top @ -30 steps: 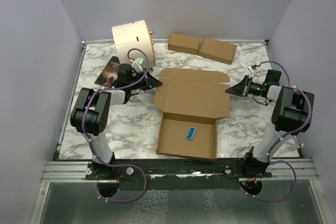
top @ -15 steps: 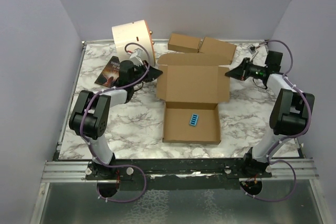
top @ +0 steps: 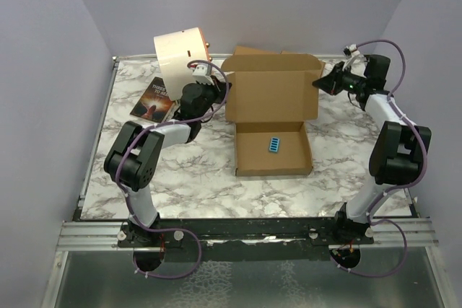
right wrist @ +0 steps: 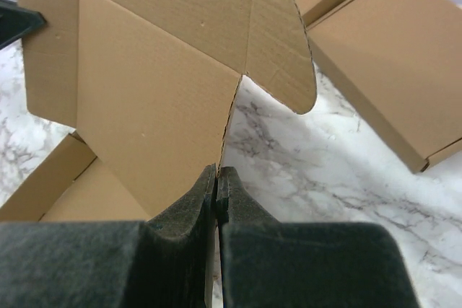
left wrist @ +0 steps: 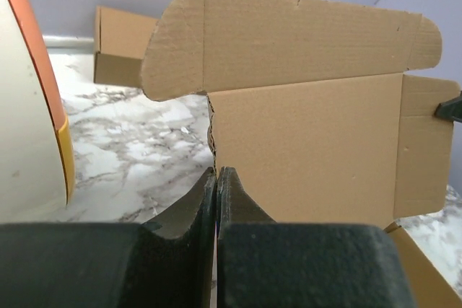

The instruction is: Fold the paper box

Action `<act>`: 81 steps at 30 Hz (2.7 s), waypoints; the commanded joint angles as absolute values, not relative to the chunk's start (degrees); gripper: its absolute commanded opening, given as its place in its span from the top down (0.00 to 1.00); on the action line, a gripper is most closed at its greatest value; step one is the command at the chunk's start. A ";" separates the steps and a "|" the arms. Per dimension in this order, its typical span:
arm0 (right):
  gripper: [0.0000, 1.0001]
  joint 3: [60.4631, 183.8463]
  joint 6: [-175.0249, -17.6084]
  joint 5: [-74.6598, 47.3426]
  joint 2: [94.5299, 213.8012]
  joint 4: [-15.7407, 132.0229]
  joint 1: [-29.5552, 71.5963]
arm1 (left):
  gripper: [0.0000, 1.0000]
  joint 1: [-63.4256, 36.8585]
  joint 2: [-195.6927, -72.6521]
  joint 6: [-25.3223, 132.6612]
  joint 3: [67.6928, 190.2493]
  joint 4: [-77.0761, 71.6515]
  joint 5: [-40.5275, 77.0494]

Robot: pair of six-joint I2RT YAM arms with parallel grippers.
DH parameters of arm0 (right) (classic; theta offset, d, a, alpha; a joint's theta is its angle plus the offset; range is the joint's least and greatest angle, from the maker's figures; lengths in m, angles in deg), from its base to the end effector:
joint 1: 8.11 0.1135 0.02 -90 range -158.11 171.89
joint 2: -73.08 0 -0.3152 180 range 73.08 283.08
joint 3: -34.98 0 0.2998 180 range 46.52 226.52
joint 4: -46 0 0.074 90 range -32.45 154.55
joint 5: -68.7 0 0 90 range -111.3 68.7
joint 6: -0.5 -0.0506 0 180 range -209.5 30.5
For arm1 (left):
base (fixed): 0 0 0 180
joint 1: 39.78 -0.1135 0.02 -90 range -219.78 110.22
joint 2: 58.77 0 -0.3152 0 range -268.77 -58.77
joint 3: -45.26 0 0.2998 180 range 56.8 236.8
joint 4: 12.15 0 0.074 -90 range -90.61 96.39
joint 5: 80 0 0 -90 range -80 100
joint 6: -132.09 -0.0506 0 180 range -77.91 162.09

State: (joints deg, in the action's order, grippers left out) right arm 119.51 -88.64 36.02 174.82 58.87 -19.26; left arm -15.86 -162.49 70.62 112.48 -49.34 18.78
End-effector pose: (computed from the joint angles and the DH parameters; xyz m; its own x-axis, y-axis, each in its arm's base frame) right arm 0.4578 -0.0468 0.2826 -0.4825 0.0868 -0.8716 -0.6175 0.6720 0.4088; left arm 0.4171 -0.1935 0.2429 -0.2484 -0.4062 -0.8794 0.4799 0.7370 -0.4760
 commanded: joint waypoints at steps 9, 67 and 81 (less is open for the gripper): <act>0.99 114.88 -89.08 27.23 169.13 43.63 -14.65 | 1.00 -11.37 -162.50 58.32 109.39 -64.26 3.56; 0.99 76.99 -89.50 -2.84 143.81 10.61 -2.24 | 1.00 8.04 -161.45 39.27 96.63 -83.72 -20.81; 0.99 74.60 -89.38 -1.69 140.03 15.34 -1.90 | 1.00 12.85 -160.54 40.93 94.19 -81.44 -28.75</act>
State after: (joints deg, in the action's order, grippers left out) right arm 75.27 -89.19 -4.31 142.45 14.37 -3.22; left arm 10.13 -160.94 38.43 95.83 -85.05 -27.23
